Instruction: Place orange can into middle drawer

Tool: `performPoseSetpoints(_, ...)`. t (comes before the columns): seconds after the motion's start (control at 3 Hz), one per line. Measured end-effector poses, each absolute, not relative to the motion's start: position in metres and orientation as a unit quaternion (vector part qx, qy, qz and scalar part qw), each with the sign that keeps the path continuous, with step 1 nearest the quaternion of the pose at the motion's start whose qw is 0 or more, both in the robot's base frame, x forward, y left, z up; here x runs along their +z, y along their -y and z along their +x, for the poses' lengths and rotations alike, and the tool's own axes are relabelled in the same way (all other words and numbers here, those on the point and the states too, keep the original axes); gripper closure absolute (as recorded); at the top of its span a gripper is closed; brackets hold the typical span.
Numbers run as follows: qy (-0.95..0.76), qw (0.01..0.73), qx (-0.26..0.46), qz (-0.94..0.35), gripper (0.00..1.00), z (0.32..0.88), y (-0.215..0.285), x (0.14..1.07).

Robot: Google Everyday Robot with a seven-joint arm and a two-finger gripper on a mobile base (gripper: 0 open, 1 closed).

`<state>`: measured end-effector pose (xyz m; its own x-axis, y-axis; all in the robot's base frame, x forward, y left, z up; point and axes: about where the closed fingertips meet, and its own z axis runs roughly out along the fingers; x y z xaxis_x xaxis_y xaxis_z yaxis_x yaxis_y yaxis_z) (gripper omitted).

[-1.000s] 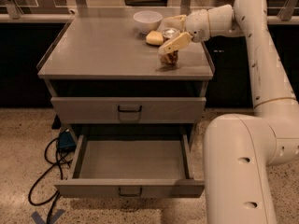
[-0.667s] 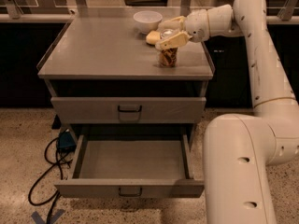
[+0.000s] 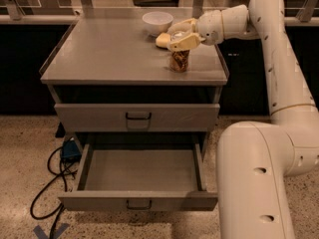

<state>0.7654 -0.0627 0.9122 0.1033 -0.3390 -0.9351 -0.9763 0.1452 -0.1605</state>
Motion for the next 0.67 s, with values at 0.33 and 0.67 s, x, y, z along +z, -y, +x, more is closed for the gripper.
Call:
performPoseSetpoints(0.33,-0.590,0.478,0.333,-0.559,1.00,0.7717,0.0564,0.9087)
performPoseSetpoints(0.67,-0.599,0.472,0.330,-0.557,1.00,0.7762,0.0529,0.9083)
